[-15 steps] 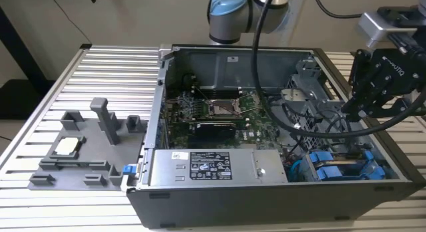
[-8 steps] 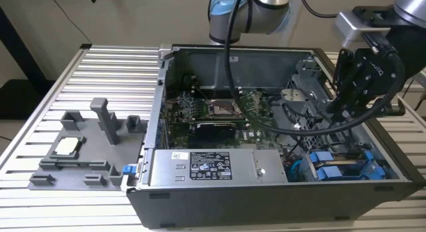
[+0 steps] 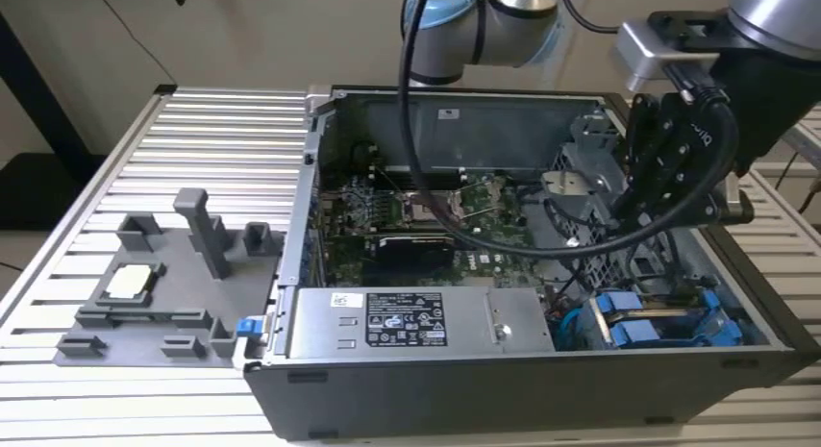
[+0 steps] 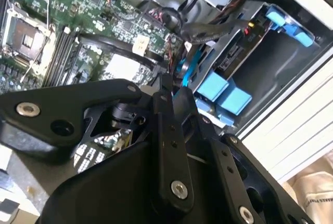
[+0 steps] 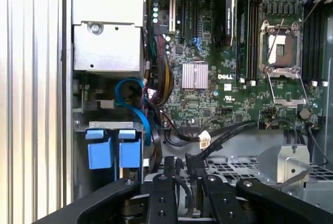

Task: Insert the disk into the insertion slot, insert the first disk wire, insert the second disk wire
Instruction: 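Insert the second disk wire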

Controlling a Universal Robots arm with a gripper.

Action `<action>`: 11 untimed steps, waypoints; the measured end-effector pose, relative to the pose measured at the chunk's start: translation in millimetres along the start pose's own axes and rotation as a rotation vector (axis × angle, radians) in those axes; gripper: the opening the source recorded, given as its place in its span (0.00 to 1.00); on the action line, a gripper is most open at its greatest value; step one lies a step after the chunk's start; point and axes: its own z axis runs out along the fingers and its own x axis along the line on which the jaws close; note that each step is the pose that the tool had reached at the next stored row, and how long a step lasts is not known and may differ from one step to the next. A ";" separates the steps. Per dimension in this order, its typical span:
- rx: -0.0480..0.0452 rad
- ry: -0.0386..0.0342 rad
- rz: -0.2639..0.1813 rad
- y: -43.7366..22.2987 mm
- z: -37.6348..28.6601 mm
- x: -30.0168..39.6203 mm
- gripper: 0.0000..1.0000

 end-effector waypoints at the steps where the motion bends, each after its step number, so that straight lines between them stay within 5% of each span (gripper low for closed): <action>1: 0.0041 -0.0018 -0.001 0.4 0.4 0.1 0.27; 5: 0.0185 -0.0108 -0.016 3.3 4.2 0.3 0.27; 11: 0.0286 -0.0115 -0.042 4.7 12.4 1.0 0.27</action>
